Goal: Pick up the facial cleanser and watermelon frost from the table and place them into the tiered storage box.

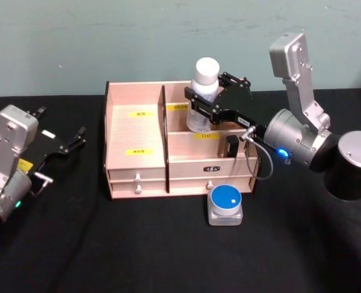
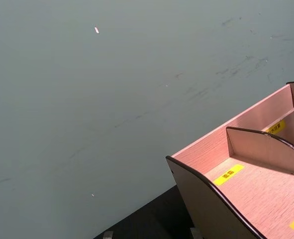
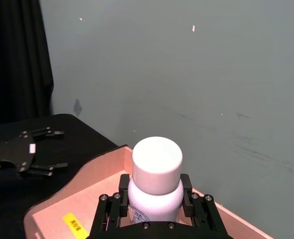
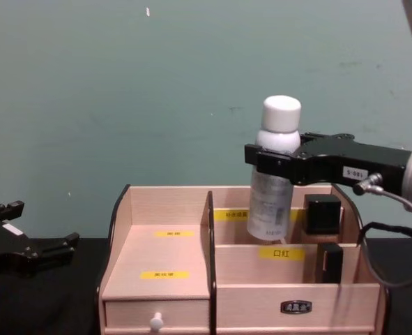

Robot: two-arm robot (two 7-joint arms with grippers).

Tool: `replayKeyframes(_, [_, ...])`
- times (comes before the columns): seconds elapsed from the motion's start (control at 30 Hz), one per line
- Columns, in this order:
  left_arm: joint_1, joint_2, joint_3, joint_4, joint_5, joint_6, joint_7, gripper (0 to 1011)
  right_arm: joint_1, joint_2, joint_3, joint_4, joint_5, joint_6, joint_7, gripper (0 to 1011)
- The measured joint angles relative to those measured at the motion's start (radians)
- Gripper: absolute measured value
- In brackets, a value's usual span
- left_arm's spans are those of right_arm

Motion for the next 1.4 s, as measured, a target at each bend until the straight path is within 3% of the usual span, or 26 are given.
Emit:
replayKeyframes(0.6, [0.0,0.0,0.0,0.0,0.0,0.0,0.0,1001,0.087,-0.059,-0.017,0.14,-0.014,-0.031,0.016,602])
replayKeyframes(1.4, [0.0,0.0,0.0,0.0,0.0,0.0,0.0,1001,0.127,-0.098,-0.034,0.261,-0.03,-0.058,0.039,602])
